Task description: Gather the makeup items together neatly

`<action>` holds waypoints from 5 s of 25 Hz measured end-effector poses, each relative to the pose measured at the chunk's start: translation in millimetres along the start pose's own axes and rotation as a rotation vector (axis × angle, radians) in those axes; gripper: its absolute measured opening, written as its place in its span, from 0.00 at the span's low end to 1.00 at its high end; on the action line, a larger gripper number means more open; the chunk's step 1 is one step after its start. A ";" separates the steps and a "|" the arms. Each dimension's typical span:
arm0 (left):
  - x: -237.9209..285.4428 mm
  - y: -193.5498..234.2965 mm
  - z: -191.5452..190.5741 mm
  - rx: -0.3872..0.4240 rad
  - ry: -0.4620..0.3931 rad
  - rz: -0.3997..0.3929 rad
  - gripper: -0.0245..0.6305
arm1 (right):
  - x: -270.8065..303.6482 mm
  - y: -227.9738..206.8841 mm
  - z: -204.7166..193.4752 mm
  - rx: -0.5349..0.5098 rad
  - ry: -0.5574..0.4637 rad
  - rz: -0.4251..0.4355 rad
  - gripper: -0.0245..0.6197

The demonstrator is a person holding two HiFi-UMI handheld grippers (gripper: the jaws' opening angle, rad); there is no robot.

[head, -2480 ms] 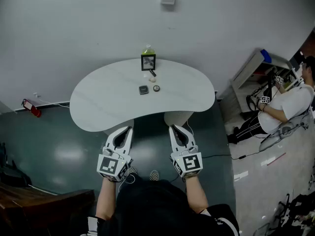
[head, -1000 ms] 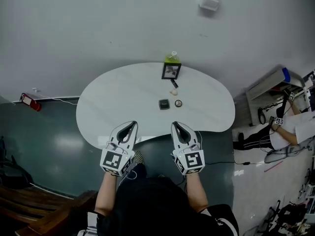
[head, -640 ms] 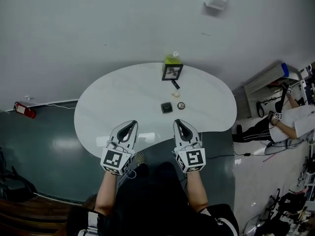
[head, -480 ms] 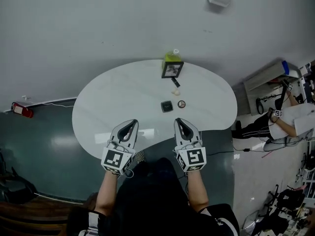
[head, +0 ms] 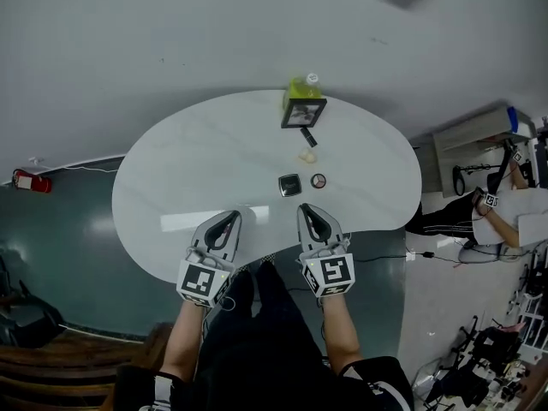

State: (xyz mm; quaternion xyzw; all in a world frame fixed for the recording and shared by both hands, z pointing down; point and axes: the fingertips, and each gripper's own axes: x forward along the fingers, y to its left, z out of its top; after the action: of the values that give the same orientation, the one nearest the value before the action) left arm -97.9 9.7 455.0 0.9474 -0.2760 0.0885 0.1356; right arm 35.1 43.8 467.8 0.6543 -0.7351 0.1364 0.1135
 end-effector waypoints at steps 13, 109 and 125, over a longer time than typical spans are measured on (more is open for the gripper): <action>52.3 18.5 -72.6 -0.059 0.128 0.034 0.07 | 48.3 -28.1 -98.5 0.095 0.152 0.042 0.10; -83.4 84.2 -137.7 -0.215 0.123 0.316 0.07 | 149.1 117.3 -185.4 0.020 0.432 0.095 0.48; -77.0 60.2 -31.7 -0.090 -0.025 0.303 0.07 | 79.9 90.9 -29.7 0.001 0.152 0.140 0.48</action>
State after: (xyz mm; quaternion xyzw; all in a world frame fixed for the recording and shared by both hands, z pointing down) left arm -197.8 9.0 478.8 0.8890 -0.4209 0.0839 0.1595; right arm -64.9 -10.5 518.5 0.5891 -0.7684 0.1935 0.1586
